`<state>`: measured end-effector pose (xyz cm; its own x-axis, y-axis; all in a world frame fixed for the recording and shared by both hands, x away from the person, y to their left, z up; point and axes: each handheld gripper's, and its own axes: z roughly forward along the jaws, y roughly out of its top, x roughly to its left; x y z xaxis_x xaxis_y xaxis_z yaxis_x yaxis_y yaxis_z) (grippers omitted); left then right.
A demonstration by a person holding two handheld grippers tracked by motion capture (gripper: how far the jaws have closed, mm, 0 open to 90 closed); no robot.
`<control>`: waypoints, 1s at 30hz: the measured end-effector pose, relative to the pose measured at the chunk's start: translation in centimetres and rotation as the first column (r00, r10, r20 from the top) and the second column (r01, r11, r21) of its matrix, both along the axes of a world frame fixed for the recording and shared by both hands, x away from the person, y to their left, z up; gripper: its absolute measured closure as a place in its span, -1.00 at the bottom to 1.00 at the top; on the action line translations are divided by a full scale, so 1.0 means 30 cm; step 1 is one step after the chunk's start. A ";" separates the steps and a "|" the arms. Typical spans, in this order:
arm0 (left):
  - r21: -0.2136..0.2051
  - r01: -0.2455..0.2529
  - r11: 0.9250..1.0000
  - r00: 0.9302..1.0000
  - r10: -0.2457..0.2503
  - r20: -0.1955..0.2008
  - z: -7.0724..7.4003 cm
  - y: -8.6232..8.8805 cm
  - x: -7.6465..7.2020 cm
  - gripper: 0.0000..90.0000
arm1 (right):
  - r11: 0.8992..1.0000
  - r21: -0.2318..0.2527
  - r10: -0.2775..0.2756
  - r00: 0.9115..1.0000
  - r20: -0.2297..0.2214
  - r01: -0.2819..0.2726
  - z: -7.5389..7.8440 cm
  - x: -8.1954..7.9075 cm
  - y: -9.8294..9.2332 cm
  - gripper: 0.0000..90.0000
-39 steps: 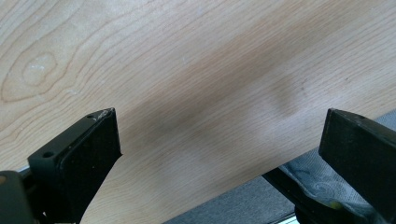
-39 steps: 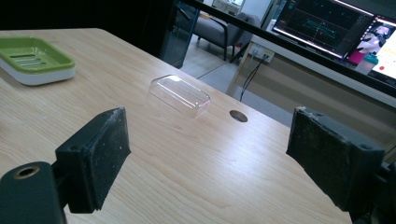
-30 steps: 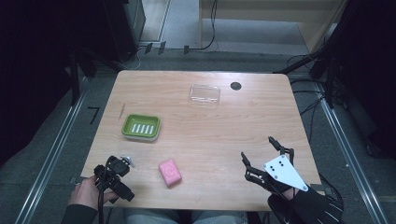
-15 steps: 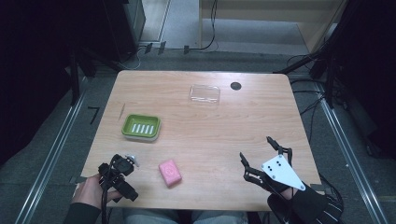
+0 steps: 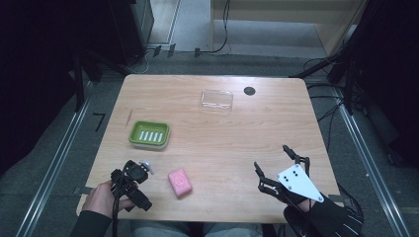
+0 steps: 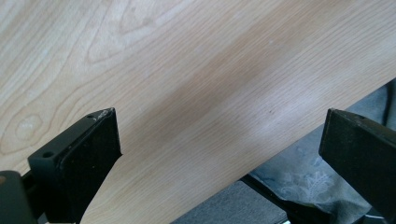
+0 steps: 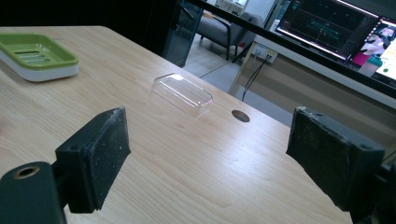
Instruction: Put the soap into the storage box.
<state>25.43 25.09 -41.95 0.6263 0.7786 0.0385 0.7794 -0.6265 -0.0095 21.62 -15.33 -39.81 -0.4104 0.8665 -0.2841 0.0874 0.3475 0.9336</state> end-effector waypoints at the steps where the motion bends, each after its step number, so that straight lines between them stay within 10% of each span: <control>1: 0.001 0.000 1.000 1.000 0.000 -0.001 0.004 -0.004 0.001 -1.00 | 1.000 0.000 0.001 1.000 -0.001 -0.001 0.000 0.000 -0.001 -0.71; 30: -0.013 0.092 0.996 0.996 -0.092 0.010 0.022 -0.135 0.045 -1.00 | 1.000 -0.002 0.004 1.000 -0.003 -0.004 -0.002 0.001 -0.009 -0.71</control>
<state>26.79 21.04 -41.30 0.6948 0.7184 0.0346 0.7186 -0.6954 0.0069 21.64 -15.59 -39.88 -0.4150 0.8641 -0.2846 0.0890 0.3499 0.9326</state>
